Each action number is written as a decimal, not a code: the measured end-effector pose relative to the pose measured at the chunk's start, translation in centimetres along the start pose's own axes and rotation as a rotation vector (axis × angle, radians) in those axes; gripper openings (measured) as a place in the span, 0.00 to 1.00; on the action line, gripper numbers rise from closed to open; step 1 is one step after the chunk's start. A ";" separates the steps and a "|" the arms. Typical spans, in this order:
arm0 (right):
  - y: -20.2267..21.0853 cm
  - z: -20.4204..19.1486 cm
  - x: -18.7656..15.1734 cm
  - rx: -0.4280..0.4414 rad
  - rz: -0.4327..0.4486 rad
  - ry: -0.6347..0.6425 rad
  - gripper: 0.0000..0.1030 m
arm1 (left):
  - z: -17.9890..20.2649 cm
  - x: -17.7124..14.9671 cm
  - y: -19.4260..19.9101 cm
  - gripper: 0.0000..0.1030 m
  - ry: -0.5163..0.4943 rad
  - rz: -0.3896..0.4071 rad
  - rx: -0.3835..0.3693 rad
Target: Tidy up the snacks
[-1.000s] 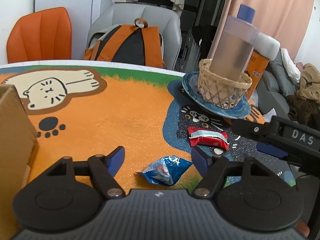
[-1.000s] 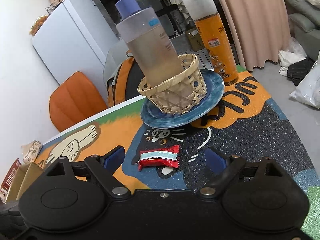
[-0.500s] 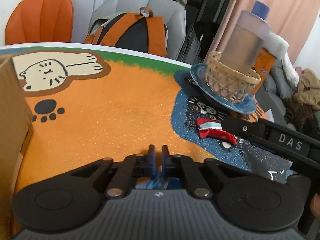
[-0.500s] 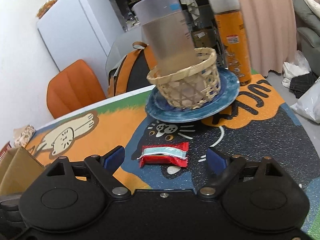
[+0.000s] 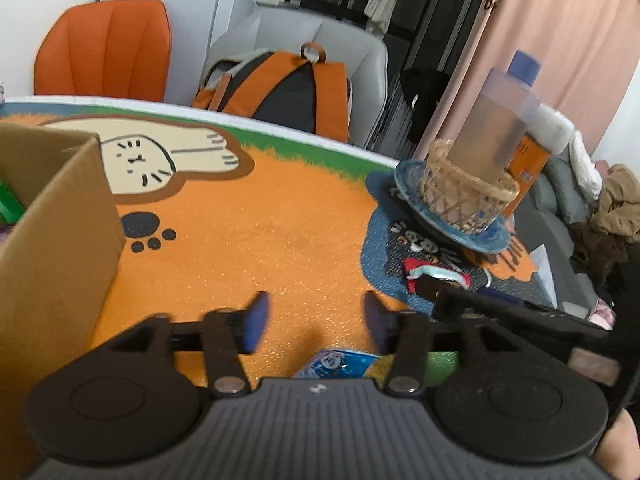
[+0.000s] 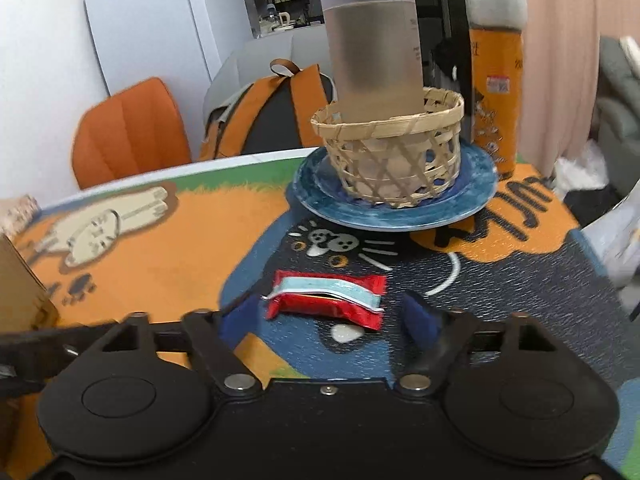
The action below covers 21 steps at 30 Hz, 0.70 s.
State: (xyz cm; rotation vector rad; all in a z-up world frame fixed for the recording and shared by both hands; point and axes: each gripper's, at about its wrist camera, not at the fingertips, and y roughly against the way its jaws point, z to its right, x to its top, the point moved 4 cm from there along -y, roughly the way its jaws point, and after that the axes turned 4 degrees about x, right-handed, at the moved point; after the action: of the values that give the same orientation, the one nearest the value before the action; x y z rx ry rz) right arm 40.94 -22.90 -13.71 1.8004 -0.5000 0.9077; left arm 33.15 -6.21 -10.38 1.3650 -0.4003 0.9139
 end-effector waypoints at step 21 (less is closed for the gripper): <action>2.4 0.8 -0.6 0.093 -0.047 -0.023 0.02 | 0.0 -3.2 -0.3 0.45 -0.069 -0.025 0.042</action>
State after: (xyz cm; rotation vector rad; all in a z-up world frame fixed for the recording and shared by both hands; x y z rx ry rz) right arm 39.15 -24.69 -12.92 1.9011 -0.4343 0.8912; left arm 31.43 -7.23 -12.87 1.4395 -0.4176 0.8607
